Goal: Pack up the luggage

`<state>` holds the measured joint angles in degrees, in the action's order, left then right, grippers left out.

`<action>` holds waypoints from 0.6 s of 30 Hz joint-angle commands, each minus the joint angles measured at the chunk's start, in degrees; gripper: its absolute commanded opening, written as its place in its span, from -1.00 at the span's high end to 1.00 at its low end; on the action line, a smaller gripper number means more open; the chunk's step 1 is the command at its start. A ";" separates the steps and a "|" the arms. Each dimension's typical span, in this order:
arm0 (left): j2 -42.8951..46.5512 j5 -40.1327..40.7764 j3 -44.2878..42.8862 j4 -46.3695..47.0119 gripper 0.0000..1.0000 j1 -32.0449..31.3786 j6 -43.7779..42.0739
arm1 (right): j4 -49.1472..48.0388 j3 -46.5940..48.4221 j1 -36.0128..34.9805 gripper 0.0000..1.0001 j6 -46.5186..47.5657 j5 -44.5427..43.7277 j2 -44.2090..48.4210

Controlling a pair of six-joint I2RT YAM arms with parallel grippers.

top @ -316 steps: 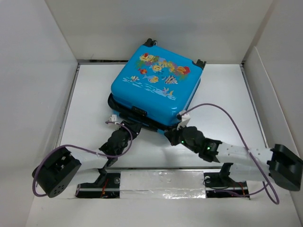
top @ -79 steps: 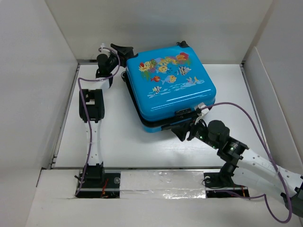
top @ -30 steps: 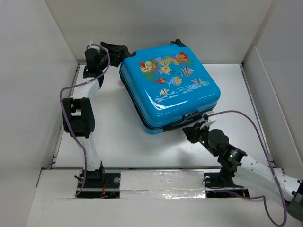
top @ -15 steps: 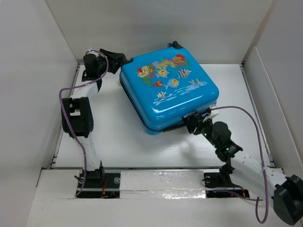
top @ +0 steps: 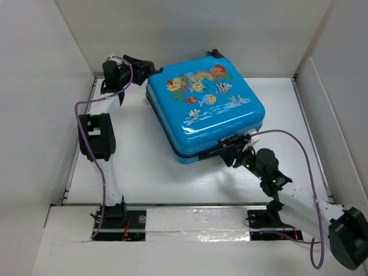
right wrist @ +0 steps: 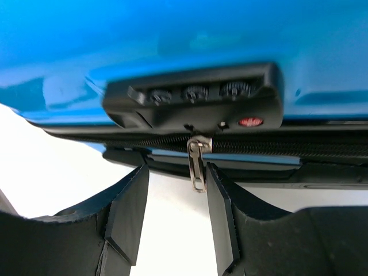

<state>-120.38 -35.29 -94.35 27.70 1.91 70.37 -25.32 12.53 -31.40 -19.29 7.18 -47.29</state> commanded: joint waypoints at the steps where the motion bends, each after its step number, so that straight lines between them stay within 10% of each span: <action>1: 1.46 -0.13 -4.88 7.36 0.97 0.46 -0.23 | -4.82 -0.05 0.28 0.00 0.22 0.56 -1.93; 7: 1.28 -0.04 -4.18 6.49 0.98 0.46 -1.81 | -5.70 0.56 0.28 0.04 0.13 -1.29 -2.90; 14: 2.34 0.04 -1.20 7.45 0.99 0.46 -2.25 | -6.50 0.91 -1.03 0.87 -0.75 -1.12 -2.90; 18: 3.22 0.48 1.09 9.03 1.00 0.46 -2.17 | -5.18 1.00 -5.86 1.00 -2.59 -1.20 -2.28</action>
<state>-121.23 -34.76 -93.73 27.59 1.98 69.45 -27.44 12.43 -33.54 -20.75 4.32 -50.28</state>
